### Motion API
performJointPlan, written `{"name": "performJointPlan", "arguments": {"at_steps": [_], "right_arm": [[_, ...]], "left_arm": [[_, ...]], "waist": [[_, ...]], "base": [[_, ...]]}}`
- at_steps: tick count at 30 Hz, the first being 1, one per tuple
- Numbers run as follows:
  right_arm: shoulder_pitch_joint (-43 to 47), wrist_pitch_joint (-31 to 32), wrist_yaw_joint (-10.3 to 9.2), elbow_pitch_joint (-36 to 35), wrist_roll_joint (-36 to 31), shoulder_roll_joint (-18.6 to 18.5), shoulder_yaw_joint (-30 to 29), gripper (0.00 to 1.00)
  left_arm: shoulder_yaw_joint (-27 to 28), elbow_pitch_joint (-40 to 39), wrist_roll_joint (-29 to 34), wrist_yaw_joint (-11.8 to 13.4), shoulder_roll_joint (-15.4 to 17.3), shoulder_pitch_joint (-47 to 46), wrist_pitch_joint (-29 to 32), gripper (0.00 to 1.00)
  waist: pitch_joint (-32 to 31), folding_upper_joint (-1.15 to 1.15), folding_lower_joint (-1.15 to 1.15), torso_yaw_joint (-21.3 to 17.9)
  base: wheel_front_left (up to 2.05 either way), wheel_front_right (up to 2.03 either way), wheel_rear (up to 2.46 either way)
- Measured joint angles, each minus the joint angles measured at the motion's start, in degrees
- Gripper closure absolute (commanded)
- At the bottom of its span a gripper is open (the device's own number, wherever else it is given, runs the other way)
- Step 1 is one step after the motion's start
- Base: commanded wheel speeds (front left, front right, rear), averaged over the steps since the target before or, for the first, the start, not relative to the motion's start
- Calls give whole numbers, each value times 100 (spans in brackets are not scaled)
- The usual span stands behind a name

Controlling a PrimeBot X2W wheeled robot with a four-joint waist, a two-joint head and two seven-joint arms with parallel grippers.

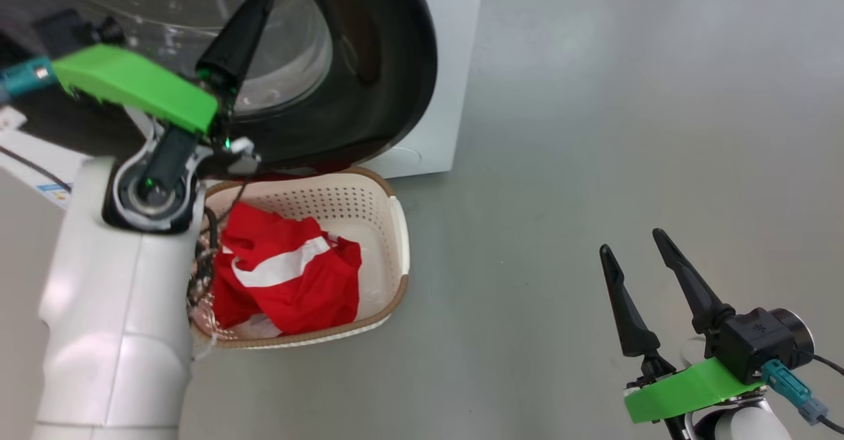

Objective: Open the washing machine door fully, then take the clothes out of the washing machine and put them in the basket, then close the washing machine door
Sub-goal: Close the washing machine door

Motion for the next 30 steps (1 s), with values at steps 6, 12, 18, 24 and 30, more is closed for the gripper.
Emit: {"name": "performJointPlan", "arguments": {"at_steps": [6, 12, 18, 24, 30], "right_arm": [[0, -7, 0, 46, 55, -1, -3, 0], [1, -7, 0, 83, 68, -3, -10, 0], [7, -7, 0, 109, 84, -4, -31, 0], [31, -7, 0, 112, 89, -7, -45, 0], [230, -7, 0, 91, 89, -7, -94, 0]], "left_arm": [[-10, -485, -26, 1, 11, 693, -52, 0], [-125, -1083, 430, 2, 224, 1337, -493, 0], [-325, -1695, 1167, 1, 393, 2018, -1171, 0], [-454, -2191, 1682, 37, 413, 2705, -1674, 0], [-443, -2755, 2028, 190, 447, 3336, -2179, 0]], "waist": [[-142, 0, 0, 269], [-314, 0, 0, 533], [-517, 0, 0, 711], [-726, 0, 0, 809], [-909, 0, 0, 865]], "base": [[0, 0, 0], [0, 0, 0], [0, 0, 0], [0, 0, 0], [0, 0, 0]]}}
